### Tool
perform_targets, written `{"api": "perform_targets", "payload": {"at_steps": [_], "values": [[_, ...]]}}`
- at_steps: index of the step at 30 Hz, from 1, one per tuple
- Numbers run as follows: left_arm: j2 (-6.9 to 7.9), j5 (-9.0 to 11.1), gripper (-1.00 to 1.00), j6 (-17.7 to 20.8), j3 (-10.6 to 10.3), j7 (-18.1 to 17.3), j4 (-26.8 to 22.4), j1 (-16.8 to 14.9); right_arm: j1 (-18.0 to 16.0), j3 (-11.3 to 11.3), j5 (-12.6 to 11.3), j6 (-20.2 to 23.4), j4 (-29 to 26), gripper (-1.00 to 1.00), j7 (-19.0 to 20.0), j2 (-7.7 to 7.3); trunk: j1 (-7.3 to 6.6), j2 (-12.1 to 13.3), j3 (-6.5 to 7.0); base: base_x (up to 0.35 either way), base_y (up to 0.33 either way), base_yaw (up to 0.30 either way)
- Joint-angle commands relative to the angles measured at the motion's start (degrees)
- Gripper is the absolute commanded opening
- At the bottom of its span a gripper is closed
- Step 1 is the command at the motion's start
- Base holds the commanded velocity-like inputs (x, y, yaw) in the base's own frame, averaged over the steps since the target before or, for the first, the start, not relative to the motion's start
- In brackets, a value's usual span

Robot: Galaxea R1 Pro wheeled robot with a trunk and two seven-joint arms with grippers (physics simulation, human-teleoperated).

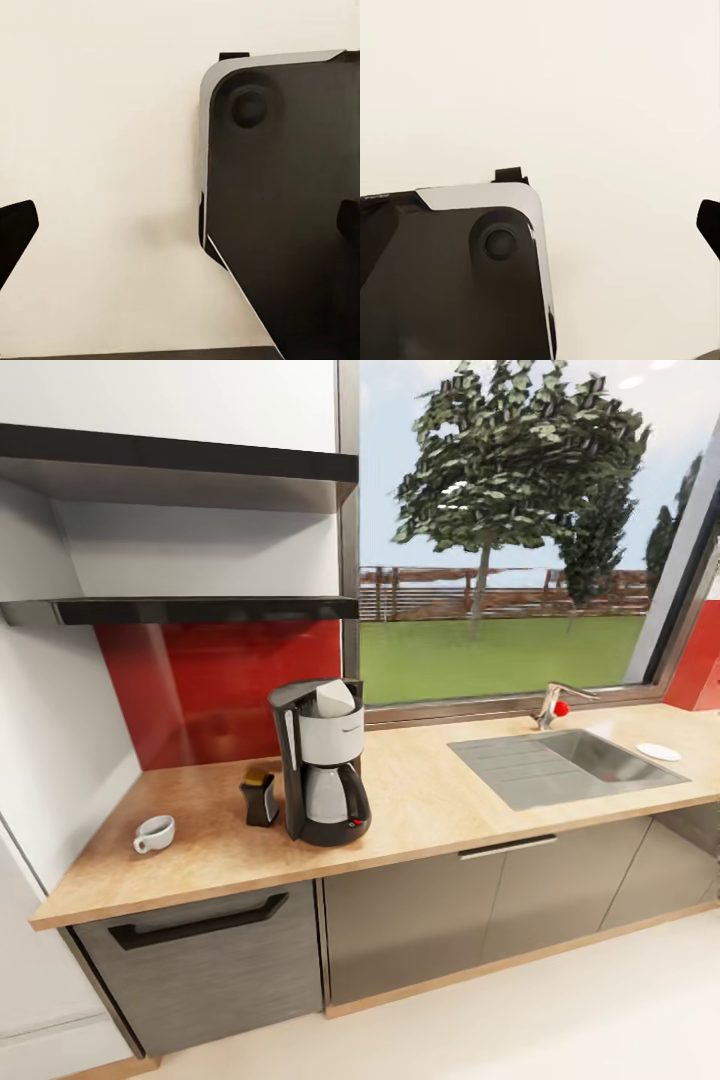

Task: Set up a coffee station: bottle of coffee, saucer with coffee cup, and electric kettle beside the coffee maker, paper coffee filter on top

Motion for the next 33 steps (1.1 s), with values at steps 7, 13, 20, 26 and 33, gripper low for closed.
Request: {"api": "perform_targets", "payload": {"at_steps": [7, 13, 20, 26, 33], "values": [[-0.29, -0.27, 1.00, -0.15, 0.85, -0.18, -0.23, 0.11, -0.07, -2.91, 0.53, -0.22, 0.12, 1.00, -0.09, -0.06, 0.03, -0.09, -0.10, 0.000, 0.000, -0.223], [-0.66, -0.15, 1.00, -0.15, 0.75, -0.46, -0.27, 0.11, -0.07, -3.17, 0.53, -0.22, 0.12, 1.00, -0.09, -0.06, 0.03, -0.09, -0.10, 0.000, 0.000, -0.264], [-0.83, -0.58, 1.00, -0.02, 0.24, -0.14, 1.17, 0.06, -0.07, -3.19, 0.53, -0.22, 0.12, 1.00, -0.09, -0.06, 0.03, -0.09, -0.10, 0.059, -0.025, -0.267], [-0.84, -0.74, 1.00, -0.04, 0.19, 0.22, 1.81, 0.03, -0.07, -3.19, 0.53, -0.22, 0.12, 1.00, -0.09, -0.06, 0.03, -0.09, -0.10, 0.223, -0.148, -0.268], [-0.86, -0.75, 1.00, -0.04, 0.15, 0.24, 2.19, 0.03, -0.07, -3.21, 0.53, -0.22, 0.06, 1.00, -0.09, -0.06, 0.03, -0.09, -0.10, 0.241, -0.167, -0.268]]}}
